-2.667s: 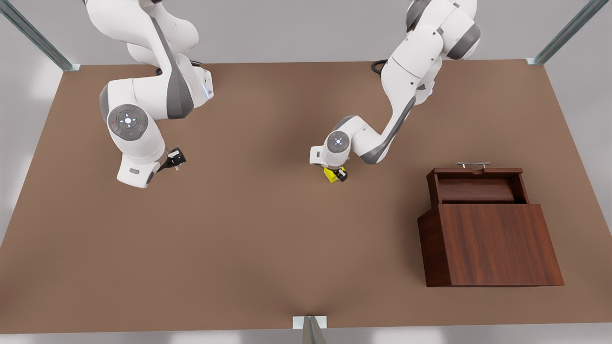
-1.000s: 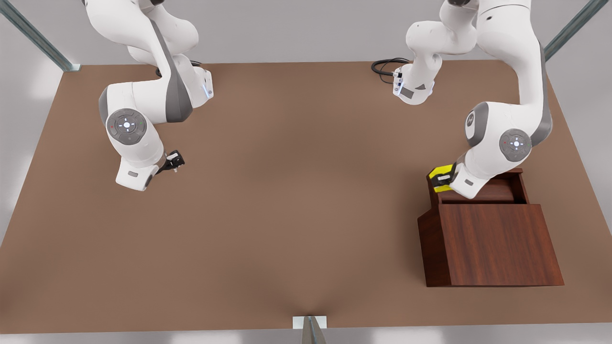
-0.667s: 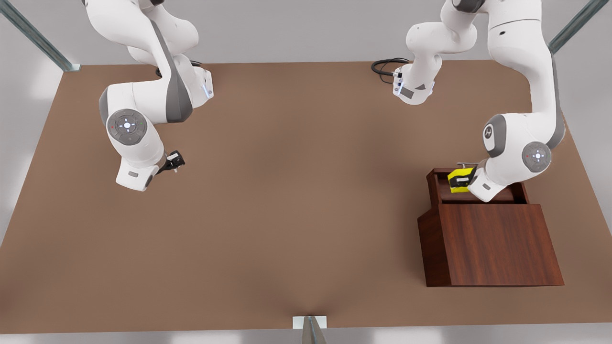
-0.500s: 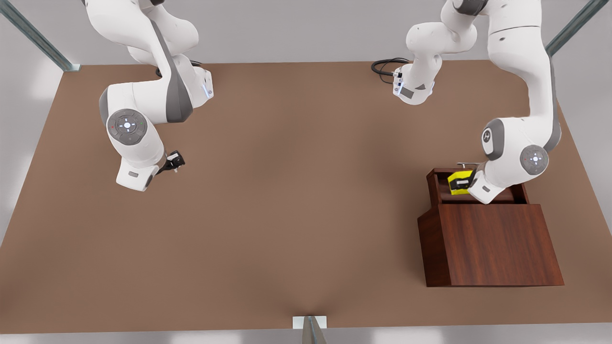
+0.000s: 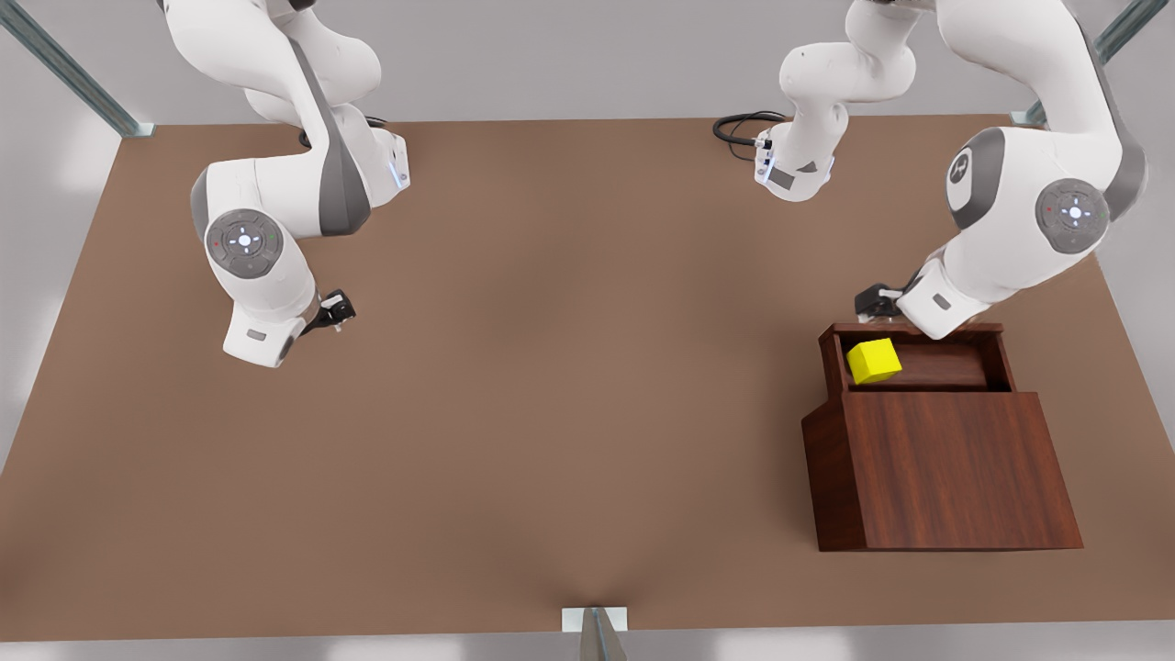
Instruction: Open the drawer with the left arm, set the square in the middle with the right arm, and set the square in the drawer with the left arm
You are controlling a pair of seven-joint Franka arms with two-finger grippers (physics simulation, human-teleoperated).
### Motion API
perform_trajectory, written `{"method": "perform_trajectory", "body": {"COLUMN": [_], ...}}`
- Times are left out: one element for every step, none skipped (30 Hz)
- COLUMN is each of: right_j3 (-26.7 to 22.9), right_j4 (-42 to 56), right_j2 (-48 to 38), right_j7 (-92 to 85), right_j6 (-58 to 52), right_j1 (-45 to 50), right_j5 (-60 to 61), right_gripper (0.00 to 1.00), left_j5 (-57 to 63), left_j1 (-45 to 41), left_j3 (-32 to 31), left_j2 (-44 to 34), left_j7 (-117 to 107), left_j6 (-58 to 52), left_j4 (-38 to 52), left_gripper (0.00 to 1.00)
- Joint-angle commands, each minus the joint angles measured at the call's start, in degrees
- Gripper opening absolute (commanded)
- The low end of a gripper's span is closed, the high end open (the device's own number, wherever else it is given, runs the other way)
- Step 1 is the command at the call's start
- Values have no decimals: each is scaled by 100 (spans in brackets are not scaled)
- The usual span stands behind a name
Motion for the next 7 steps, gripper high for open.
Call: {"method": "perform_trajectory", "body": {"right_j3": [0, 0, 0, 0, 0, 0, 0], "right_j4": [0, 0, 9, 18, 44, 62, 62], "right_j2": [0, 0, 0, -18, -88, -159, -194], "right_j7": [7, -2, 7, 7, 7, 16, 16], "right_j6": [-1, -1, -1, -1, -45, -97, -115], "right_j1": [2, 2, 1, -7, -7, -33, -34], "right_j5": [0, 0, 0, 0, 0, 9, 18], "right_gripper": [100, 100, 100, 100, 100, 100, 100], "left_j5": [93, 216, 453, 515, 515, 507, 507], "left_j1": [140, 97, 26, 26, 26, 26, 26], "left_j3": [1, 10, 1, 10, 19, 19, 19], "left_j2": [19, 1, -8, -8, -8, -8, -8], "left_j7": [191, 183, 139, 121, 121, 112, 112], "left_j6": [-36, -18, -36, -80, -177, -177, -177], "left_j4": [107, 133, 186, 186, 186, 186, 186], "left_gripper": [100, 100, 100, 100, 100, 100, 100]}}
